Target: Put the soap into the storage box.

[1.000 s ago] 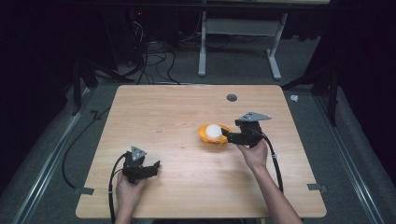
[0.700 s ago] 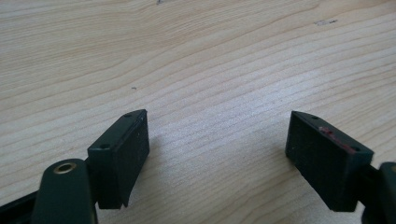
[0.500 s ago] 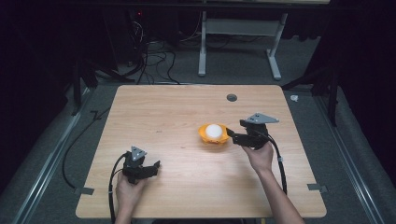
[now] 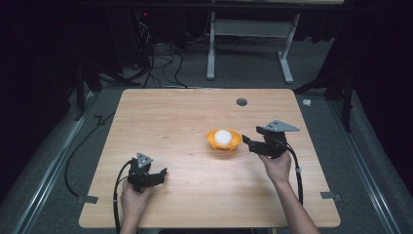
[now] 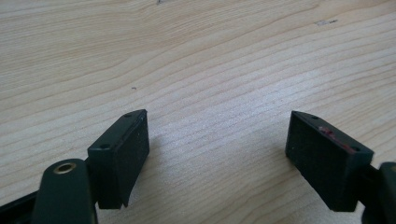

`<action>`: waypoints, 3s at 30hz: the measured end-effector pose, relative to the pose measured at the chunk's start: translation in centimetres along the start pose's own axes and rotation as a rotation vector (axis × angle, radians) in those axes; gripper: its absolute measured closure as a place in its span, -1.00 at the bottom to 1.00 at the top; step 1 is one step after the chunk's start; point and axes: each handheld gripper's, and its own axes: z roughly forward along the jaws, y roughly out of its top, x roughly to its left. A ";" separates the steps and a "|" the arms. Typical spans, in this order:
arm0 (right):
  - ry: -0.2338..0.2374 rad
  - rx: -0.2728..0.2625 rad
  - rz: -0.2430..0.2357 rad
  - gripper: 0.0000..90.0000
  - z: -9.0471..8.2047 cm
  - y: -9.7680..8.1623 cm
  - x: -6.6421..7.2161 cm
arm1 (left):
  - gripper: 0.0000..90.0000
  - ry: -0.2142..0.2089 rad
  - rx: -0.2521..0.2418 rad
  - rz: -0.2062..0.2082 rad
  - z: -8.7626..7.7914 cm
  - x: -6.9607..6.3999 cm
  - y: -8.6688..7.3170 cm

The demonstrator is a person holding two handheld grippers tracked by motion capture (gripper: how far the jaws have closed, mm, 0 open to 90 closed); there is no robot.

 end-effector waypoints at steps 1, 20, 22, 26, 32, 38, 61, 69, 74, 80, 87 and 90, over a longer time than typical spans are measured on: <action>0.000 -0.002 0.001 -0.29 -0.1 0.0 0.0 | -0.51 0.000 0.000 0.000 0.0 0.0 0.0; -0.017 -0.011 0.002 -0.29 -2.2 -0.5 -0.4 | -0.51 0.000 0.000 0.000 0.0 0.0 0.0; -0.022 -0.016 0.004 -0.29 -2.5 -0.7 -0.5 | -0.51 0.000 0.000 0.000 0.0 0.0 0.0; -0.028 -0.026 0.013 -0.29 -3.1 -0.9 -0.7 | -0.51 0.000 0.000 0.000 0.0 0.0 0.0; -0.032 -0.029 0.018 -0.29 -3.6 -1.4 -0.8 | -0.51 0.000 0.000 0.000 0.0 0.0 0.0; -0.040 -0.024 0.030 -0.29 -4.2 -2.1 -0.9 | -0.51 0.000 -0.001 0.000 0.0 0.0 0.0; -0.035 -0.018 0.053 -0.29 -5.0 -4.0 -0.6 | -0.51 0.000 -0.001 0.000 0.0 0.0 0.0; -0.029 -0.017 0.065 -0.28 -5.0 -4.5 -0.5 | -0.51 0.000 0.000 0.000 0.0 0.0 0.0; -0.029 -0.010 0.063 -0.28 -4.9 -4.8 -0.2 | -0.51 0.000 0.000 0.000 0.0 0.0 0.0; -0.027 -0.003 0.063 -0.28 -4.8 -5.2 0.1 | -0.51 0.000 -0.001 0.000 0.0 0.0 0.0; -0.023 0.003 0.065 -0.28 -4.7 -5.6 0.3 | -0.51 0.000 -0.001 0.000 0.0 0.0 0.0; -0.018 0.008 0.064 -0.28 -4.6 -5.7 0.4 | -0.51 0.000 -0.001 0.000 0.0 0.0 0.0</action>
